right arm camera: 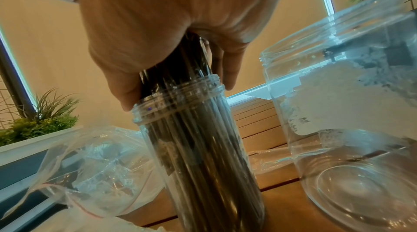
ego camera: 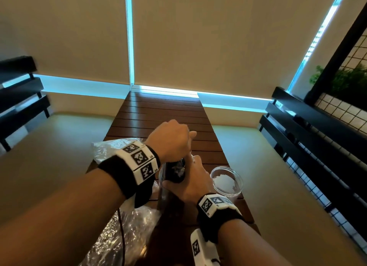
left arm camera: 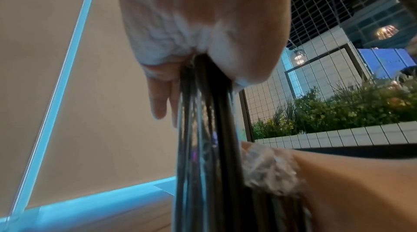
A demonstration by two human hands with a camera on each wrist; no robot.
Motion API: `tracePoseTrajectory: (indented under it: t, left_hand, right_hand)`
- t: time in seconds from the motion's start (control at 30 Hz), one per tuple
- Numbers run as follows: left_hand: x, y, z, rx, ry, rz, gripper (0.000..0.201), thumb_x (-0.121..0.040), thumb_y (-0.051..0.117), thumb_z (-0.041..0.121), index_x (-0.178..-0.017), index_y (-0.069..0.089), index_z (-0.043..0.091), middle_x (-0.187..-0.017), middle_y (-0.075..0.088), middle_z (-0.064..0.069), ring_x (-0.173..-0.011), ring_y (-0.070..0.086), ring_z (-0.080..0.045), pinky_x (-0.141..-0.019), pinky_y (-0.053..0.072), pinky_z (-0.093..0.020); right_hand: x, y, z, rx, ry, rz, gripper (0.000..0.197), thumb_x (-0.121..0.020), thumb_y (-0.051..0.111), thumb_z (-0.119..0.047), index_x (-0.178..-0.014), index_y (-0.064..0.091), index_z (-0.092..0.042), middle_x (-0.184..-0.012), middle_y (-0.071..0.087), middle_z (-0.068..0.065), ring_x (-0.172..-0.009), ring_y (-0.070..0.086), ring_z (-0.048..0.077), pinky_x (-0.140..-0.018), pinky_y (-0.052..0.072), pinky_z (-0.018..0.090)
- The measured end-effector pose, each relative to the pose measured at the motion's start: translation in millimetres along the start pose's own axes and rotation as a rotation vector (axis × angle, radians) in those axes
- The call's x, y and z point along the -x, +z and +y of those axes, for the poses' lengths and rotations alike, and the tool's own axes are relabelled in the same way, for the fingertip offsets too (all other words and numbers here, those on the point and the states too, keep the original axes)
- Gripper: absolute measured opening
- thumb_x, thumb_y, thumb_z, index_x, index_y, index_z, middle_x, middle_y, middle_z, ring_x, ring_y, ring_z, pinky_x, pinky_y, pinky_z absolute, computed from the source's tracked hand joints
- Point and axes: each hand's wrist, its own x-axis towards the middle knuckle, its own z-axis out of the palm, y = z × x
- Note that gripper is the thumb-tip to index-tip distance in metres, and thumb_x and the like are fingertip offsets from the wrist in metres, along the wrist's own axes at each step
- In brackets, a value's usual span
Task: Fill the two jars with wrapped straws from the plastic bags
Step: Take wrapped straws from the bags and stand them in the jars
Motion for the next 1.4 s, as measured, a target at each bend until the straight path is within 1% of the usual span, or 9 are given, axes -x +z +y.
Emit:
tracePoseTrajectory:
  t: [0.1,0.23,0.37,0.47,0.6,0.77,0.97,1.27,1.4]
  left_hand:
    - [12,16,4,-0.058,0.040,-0.005,0.048,-0.105,0.029,0.037,-0.079,0.061,0.013,-0.081,0.068,-0.006,-0.078,0.064,-0.024,-0.070,0.045,-0.036]
    - [30,54,-3,0.051,-0.066,-0.046,0.055,-0.103,0.020,0.041,-0.120,0.062,0.012,-0.122,0.066,-0.010,-0.113,0.061,-0.026,-0.097,0.048,-0.044]
    - [38,75,-5,0.191,-0.181,-0.117,0.086,-0.091,0.002,0.064,-0.154,0.026,0.010,-0.159,0.032,-0.011,-0.148,0.027,-0.023,-0.121,0.023,-0.044]
    - [41,69,-6,0.168,-0.179,-0.217,0.102,-0.082,-0.005,0.081,-0.157,0.005,0.013,-0.164,0.016,-0.008,-0.151,0.017,-0.022,-0.122,0.015,-0.050]
    - [25,51,-4,0.217,-0.303,-0.407,0.100,-0.081,0.000,0.083,-0.157,-0.002,0.018,-0.166,0.008,-0.005,-0.152,0.012,-0.022,-0.120,0.011,-0.058]
    - [33,65,16,0.148,-0.309,-0.187,0.098,-0.084,0.000,0.079,-0.157,0.012,0.015,-0.162,0.023,-0.010,-0.149,0.022,-0.025,-0.119,0.021,-0.053]
    - [41,73,11,0.179,-0.273,-0.086,0.096,-0.086,0.001,0.078,-0.158,0.011,0.015,-0.161,0.027,-0.009,-0.145,0.033,-0.025,-0.115,0.031,-0.044]
    - [37,65,9,0.238,-0.293,-0.201,0.094,-0.087,0.009,0.079,-0.158,0.005,0.018,-0.162,0.023,-0.006,-0.138,0.042,-0.032,-0.108,0.038,-0.049]
    - [32,47,1,0.297,-0.276,-0.402,0.096,-0.087,0.016,0.081,-0.155,-0.013,0.020,-0.166,-0.002,-0.006,-0.151,0.015,-0.028,-0.120,0.021,-0.049]
  right_hand:
    - [-1,-1,1,-0.057,0.020,0.006,0.090,-0.065,0.080,-0.057,-0.134,0.026,-0.036,-0.115,0.045,-0.007,-0.107,0.061,0.026,-0.079,0.053,0.038]
    - [-3,3,3,-0.068,-0.020,-0.004,0.125,-0.064,0.082,-0.057,-0.151,-0.005,-0.038,-0.128,0.044,-0.003,-0.115,0.058,0.026,-0.089,0.053,0.044]
    - [-7,5,8,-0.094,-0.020,-0.007,0.126,-0.067,0.084,-0.049,-0.153,-0.007,-0.036,-0.135,0.041,-0.001,-0.119,0.058,0.028,-0.093,0.051,0.042]
    - [-7,6,13,-0.111,-0.039,-0.014,0.130,-0.066,0.084,-0.048,-0.153,-0.013,-0.040,-0.142,0.037,-0.003,-0.120,0.058,0.027,-0.091,0.050,0.042]
    - [-9,12,13,-0.133,-0.066,0.004,0.130,-0.058,0.075,-0.060,-0.152,-0.012,-0.040,-0.151,0.033,-0.005,-0.128,0.053,0.018,-0.097,0.052,0.039]
    - [-7,1,8,0.016,-0.215,-0.070,0.107,-0.085,0.071,-0.044,-0.155,-0.003,-0.015,-0.163,0.012,0.003,-0.146,0.025,0.017,-0.117,0.024,0.025]
    - [-11,18,19,-0.135,-0.116,0.042,0.113,-0.063,0.068,-0.062,-0.149,-0.003,-0.047,-0.149,0.036,-0.007,-0.121,0.057,0.017,-0.095,0.054,0.044]
    - [-15,18,20,-0.090,-0.097,0.043,0.112,-0.070,0.078,-0.049,-0.153,0.003,-0.038,-0.144,0.040,-0.006,-0.117,0.058,0.018,-0.088,0.052,0.034]
    - [-15,18,17,-0.085,-0.089,0.054,0.111,-0.069,0.078,-0.051,-0.154,0.009,-0.033,-0.145,0.039,-0.002,-0.119,0.058,0.022,-0.088,0.049,0.032]
